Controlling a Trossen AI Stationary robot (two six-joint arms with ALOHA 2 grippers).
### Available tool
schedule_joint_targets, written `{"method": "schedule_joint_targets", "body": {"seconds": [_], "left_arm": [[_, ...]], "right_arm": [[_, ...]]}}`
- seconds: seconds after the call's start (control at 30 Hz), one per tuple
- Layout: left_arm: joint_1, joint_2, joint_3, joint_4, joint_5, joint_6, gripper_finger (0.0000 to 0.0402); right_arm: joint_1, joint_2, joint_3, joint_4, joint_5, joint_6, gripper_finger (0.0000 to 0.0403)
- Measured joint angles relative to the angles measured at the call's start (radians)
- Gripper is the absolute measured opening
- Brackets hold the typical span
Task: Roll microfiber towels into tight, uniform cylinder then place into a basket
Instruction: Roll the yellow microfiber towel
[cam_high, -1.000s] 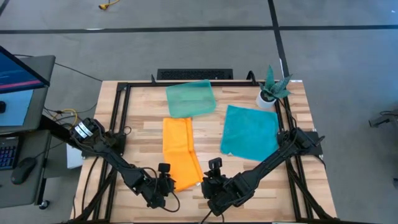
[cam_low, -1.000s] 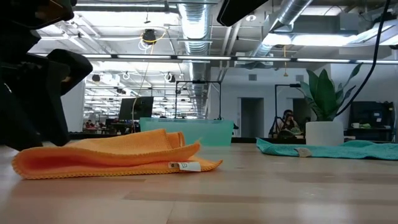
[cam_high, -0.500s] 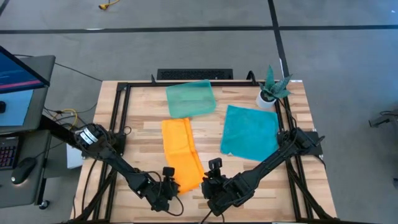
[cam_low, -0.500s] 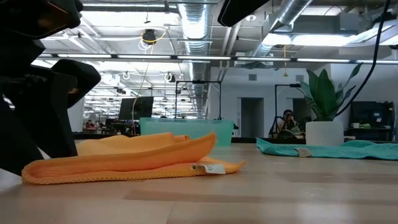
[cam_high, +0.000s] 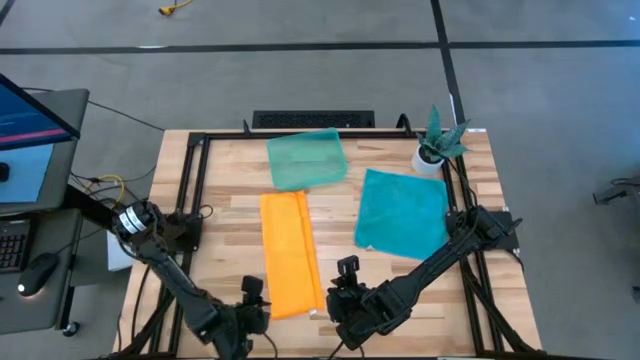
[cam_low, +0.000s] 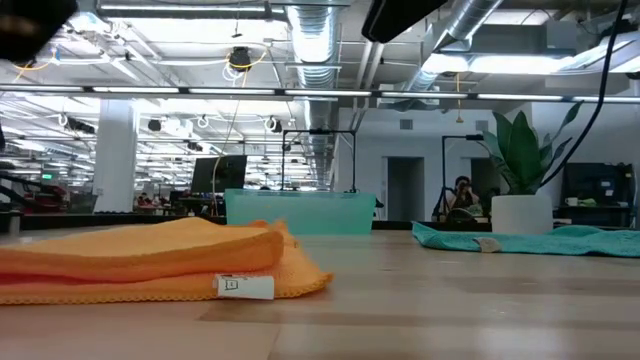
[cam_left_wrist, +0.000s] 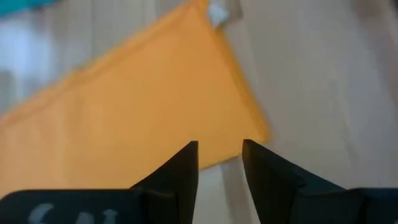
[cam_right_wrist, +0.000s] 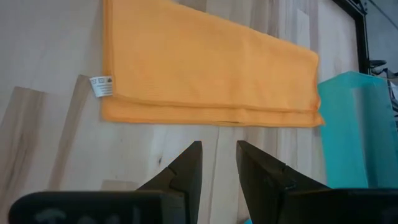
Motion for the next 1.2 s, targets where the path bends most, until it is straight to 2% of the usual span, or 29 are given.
{"method": "schedule_joint_targets", "body": {"seconds": [0.1,0.4,0.53,0.7,0.83,1.0,1.2], "left_arm": [[-0.022,-0.001,0.004,0.017,-0.041,0.017,0.0119],[-0.024,-0.001,0.047,0.018,-0.051,0.064,0.0119],[-0.043,-0.002,0.094,0.016,-0.088,0.103,0.0119],[-0.067,-0.002,0.122,-0.059,-0.173,0.1,0.0119],[-0.069,-0.002,0.122,-0.105,-0.18,0.045,0.0119],[-0.062,-0.002,0.122,-0.125,-0.18,0.017,0.0119],[-0.046,-0.003,0.122,-0.102,-0.179,0.015,0.0119]], "right_arm": [[-0.001,0.0,0.0,0.0,0.0,0.003,0.0122],[0.006,0.0,0.0,-0.002,0.0,0.019,0.0122],[0.029,0.0,0.006,-0.087,0.004,0.031,0.0122],[0.074,-0.001,0.028,-0.308,0.058,0.229,0.0122],[0.115,-0.001,0.029,-0.405,0.117,0.345,0.0122],[0.137,-0.001,0.024,-0.368,0.138,0.359,0.0122],[0.096,-0.001,0.024,-0.227,0.115,0.36,0.0122]]}}
